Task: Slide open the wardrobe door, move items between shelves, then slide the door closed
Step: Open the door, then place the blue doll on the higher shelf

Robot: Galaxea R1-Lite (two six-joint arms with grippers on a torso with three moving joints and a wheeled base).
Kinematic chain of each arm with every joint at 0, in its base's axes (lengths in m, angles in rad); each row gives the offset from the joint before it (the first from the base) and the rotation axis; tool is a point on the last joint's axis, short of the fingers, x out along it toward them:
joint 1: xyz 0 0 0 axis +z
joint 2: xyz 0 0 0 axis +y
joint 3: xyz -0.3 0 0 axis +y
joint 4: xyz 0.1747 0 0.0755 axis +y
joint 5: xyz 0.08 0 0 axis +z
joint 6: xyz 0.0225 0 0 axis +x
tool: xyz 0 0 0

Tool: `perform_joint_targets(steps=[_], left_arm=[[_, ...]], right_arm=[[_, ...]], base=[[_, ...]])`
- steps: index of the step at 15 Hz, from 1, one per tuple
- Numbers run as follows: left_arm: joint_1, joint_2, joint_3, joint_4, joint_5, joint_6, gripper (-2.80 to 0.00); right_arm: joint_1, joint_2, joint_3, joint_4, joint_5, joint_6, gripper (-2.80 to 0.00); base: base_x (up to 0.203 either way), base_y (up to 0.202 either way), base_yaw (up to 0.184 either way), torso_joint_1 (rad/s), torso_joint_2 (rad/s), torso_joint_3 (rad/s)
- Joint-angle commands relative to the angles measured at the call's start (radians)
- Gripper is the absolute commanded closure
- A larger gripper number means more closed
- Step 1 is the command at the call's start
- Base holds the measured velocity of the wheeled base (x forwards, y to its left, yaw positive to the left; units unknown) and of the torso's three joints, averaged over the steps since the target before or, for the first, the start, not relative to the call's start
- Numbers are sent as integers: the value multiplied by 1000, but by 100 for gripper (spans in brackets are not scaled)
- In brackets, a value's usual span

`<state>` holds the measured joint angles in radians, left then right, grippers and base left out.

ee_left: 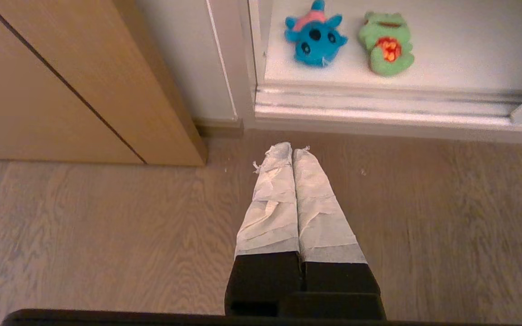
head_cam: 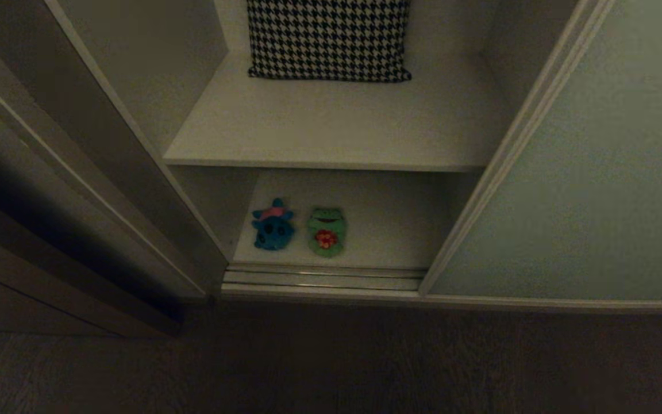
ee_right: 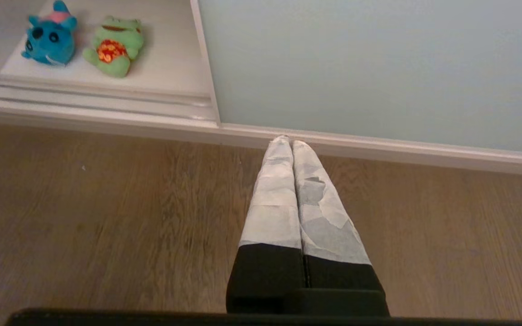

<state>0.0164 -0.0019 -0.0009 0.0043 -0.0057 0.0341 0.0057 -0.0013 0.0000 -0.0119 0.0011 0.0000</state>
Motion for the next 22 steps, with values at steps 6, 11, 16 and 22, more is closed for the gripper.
perform_joint_targets(steps=[6, 11, 16, 22], left_arm=[[0, 5, -1, 2, 0, 3, 0], [0, 5, -4, 11, -3, 7, 0], [0, 5, -4, 13, -5, 6, 0], [0, 5, -4, 14, -5, 6, 0]], right_arm=[[0, -2, 0, 0, 0, 0, 0], [0, -2, 0, 0, 0, 0, 0], [0, -2, 0, 0, 0, 0, 0], [0, -2, 0, 0, 0, 0, 0]], base=[[0, 0, 0, 3, 2, -187], [0, 0, 0, 1, 3, -199], [0, 0, 0, 4, 6, -202], [0, 0, 0, 4, 2, -196]])
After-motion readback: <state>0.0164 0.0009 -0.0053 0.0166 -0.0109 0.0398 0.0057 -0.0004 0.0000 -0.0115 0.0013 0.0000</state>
